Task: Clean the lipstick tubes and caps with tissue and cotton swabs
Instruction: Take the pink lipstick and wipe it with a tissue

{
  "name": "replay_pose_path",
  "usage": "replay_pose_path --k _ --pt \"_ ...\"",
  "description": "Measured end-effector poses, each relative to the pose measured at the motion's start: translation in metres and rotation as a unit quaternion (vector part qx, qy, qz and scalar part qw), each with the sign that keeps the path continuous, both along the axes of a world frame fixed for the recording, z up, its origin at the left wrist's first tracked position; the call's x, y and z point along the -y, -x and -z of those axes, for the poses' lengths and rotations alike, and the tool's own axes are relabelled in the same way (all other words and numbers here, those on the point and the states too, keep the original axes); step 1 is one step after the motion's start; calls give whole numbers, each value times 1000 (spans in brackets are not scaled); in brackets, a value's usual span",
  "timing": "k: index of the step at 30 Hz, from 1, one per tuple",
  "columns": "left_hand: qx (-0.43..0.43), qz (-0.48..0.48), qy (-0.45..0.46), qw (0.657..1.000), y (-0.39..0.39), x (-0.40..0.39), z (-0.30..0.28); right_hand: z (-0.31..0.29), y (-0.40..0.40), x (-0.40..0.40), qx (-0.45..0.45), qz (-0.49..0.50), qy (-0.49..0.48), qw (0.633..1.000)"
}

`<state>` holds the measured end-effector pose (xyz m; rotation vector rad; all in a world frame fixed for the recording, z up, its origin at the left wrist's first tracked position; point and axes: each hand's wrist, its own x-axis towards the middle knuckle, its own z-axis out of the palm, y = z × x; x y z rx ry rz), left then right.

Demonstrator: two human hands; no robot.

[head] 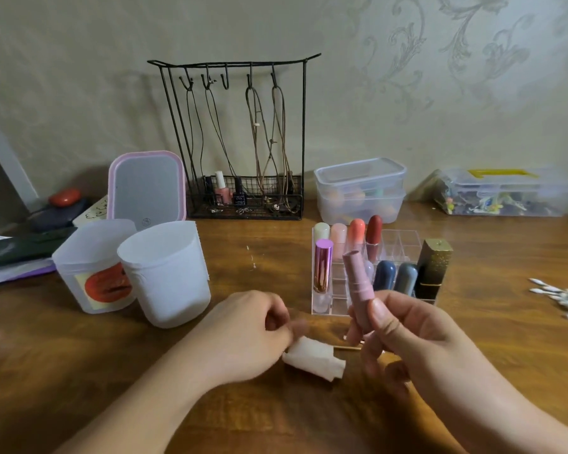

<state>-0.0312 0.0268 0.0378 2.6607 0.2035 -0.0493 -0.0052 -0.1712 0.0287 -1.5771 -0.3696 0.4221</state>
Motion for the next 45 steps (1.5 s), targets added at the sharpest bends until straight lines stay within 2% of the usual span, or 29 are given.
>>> replay_pose_path --k 5,8,10,12,14,17,22,25,26,28,29,30,31,33,35,37,40,42,45 --pt "-55 61 19 996 2 -3 4 8 -2 -1 27 9 19 999" --pt "-5 96 55 994 2 -4 6 12 -4 0 62 20 2 998" --pt "63 94 134 985 2 -4 5 12 -3 0 107 41 -39 993" --pt "116 66 232 964 2 -1 3 11 -2 0 143 78 -109 981" --pt "133 31 331 934 3 3 2 7 1 2 167 110 -168 965" --pt "105 -3 461 881 4 8 5 6 3 2 201 67 -164 964" --pt "71 -13 500 863 6 17 6 14 -1 2 180 60 -125 974" --pt "122 -58 512 848 2 13 9 14 -3 1 149 53 -133 978" --pt "149 -76 521 837 0 12 9 14 -3 1 141 51 -128 980" --pt "198 -102 569 792 -1 8 6 15 -3 0 131 48 -112 984" --pt "208 -87 599 769 -1 6 4 15 -3 0 125 48 -110 985" --pt "204 -48 615 760 0 5 2 17 -4 0 121 50 -118 984" --pt "188 1 613 767 2 5 1 17 -5 -1 114 54 -136 983" --pt "138 76 570 806 4 6 5 18 -7 -1 105 76 -170 977" --pt "109 107 509 847 6 10 7 18 -9 0 107 91 -181 973" --pt "117 114 454 876 8 14 6 19 -10 0 107 97 -186 972" --pt "167 98 397 897 8 15 7 20 -10 2 102 73 -183 975" --pt "205 66 363 907 7 14 7 16 -8 3 131 67 -152 977" --pt "249 -24 376 892 5 14 3 6 0 4 206 122 -142 961"
